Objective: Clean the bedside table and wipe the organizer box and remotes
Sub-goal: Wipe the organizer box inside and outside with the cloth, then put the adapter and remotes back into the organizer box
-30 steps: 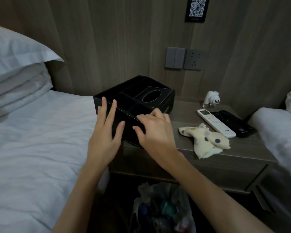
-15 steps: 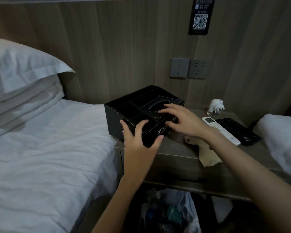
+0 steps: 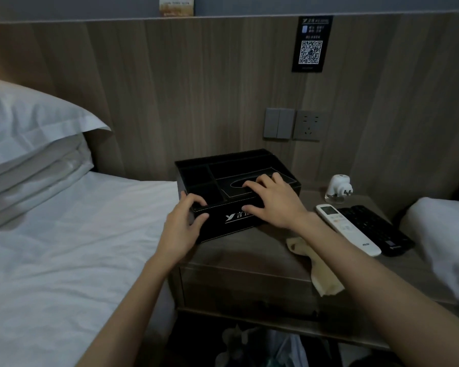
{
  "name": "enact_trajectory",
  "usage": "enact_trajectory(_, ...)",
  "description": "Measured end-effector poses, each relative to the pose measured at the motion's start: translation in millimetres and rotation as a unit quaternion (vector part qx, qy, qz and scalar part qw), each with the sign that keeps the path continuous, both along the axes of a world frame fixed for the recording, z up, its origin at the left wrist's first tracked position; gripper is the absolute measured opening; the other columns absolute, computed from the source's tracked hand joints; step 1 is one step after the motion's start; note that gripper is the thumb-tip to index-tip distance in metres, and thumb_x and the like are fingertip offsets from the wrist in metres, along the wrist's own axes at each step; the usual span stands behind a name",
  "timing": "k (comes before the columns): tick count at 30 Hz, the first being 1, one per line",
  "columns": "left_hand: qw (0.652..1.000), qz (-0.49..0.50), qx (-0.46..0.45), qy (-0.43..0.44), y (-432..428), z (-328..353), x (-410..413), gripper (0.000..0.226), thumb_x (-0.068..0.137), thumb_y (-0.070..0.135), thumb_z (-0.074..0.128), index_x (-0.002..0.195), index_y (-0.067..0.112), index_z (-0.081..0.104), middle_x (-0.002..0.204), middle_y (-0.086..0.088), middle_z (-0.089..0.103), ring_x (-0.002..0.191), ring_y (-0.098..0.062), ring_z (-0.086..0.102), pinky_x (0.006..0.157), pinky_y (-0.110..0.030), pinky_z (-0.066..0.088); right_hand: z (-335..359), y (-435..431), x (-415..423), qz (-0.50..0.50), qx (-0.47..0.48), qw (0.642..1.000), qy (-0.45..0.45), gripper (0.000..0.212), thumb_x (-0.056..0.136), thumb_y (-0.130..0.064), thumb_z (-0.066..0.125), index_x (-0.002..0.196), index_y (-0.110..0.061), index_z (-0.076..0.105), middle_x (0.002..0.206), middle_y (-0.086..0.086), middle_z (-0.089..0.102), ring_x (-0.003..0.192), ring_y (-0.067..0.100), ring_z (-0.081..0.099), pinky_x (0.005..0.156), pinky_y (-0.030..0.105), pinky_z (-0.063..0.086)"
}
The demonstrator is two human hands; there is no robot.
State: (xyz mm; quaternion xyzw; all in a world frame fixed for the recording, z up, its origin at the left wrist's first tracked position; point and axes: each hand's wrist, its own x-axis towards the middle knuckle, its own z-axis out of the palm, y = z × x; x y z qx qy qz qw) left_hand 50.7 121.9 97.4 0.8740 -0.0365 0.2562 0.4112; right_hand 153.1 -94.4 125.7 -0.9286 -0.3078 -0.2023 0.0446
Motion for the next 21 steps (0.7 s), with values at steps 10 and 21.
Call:
enact_trajectory(10,0.999,0.050,-0.007,-0.008,3,-1,40,0.018,0.094,0.007,0.057,0.108,0.019,0.058,0.109,0.000,0.065,0.105,-0.019,0.061,0.089,-0.027,0.048,-4,-21,-15,0.012,0.042,0.999,0.032,0.055,0.097,-0.037,0.051,0.148,-0.029,0.034,0.134,0.001,0.045,0.119,0.021,0.035,0.103,0.037,0.038)
enact_trajectory(21,0.975,0.047,0.209,-0.053,-81,13,33,0.048,0.098,0.030,0.050,0.144,0.026,0.040,0.153,-0.007,0.034,0.146,-0.028,0.019,0.120,-0.048,0.009,2,-136,-55,-0.188,0.222,0.957,-0.013,0.028,0.089,-0.021,0.058,0.115,-0.012,0.056,0.116,0.008,0.054,0.109,0.027,0.047,0.083,0.038,0.044)
